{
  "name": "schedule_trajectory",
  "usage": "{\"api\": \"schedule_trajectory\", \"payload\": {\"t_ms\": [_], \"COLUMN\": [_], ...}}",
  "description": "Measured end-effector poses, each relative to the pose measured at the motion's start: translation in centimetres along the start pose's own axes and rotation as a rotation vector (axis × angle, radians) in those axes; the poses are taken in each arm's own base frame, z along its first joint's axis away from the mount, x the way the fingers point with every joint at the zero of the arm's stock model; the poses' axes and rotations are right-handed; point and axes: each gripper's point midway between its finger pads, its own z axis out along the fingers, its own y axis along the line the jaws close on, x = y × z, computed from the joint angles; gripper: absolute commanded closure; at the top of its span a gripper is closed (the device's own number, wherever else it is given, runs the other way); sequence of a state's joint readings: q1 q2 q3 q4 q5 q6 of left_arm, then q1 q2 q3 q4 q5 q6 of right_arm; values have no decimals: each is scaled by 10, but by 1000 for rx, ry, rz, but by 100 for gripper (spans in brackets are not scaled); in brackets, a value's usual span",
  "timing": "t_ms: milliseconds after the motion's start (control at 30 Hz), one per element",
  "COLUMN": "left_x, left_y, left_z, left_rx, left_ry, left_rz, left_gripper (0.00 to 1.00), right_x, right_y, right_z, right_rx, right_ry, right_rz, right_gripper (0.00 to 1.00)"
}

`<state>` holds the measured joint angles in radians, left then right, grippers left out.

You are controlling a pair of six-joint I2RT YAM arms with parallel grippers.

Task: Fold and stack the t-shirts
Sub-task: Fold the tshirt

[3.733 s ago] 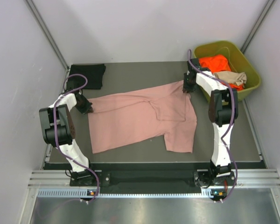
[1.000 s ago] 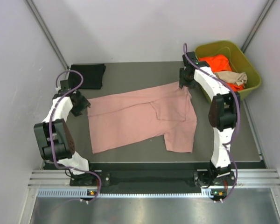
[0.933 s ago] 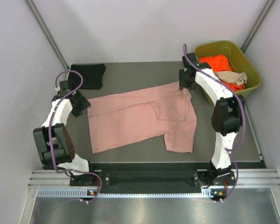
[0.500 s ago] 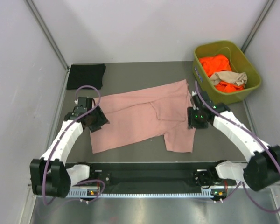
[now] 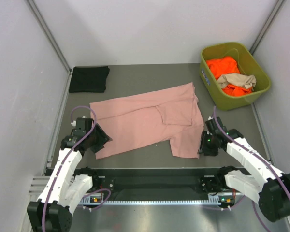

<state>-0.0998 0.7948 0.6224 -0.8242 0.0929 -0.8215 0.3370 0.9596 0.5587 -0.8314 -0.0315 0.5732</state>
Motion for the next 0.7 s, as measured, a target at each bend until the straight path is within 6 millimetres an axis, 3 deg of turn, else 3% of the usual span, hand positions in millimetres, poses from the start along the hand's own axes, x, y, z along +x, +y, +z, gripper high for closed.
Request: {"api": "schedule_trajectory", "payload": {"t_ms": [400,700], "left_x": [-12,-32], "left_y": [-10,-18], "left_z": [-14,-15], "left_rx": [9,-24], "left_ry": [-29,-52], "left_rz": [35,101], "left_gripper": [39,39], "right_x": [-7,-2], "right_y": [18,6], "right_z": [20,28], "right_rx": [-74,5], "right_ry": [9,46], "right_rz": [16,25], "right_gripper": [73,57]}}
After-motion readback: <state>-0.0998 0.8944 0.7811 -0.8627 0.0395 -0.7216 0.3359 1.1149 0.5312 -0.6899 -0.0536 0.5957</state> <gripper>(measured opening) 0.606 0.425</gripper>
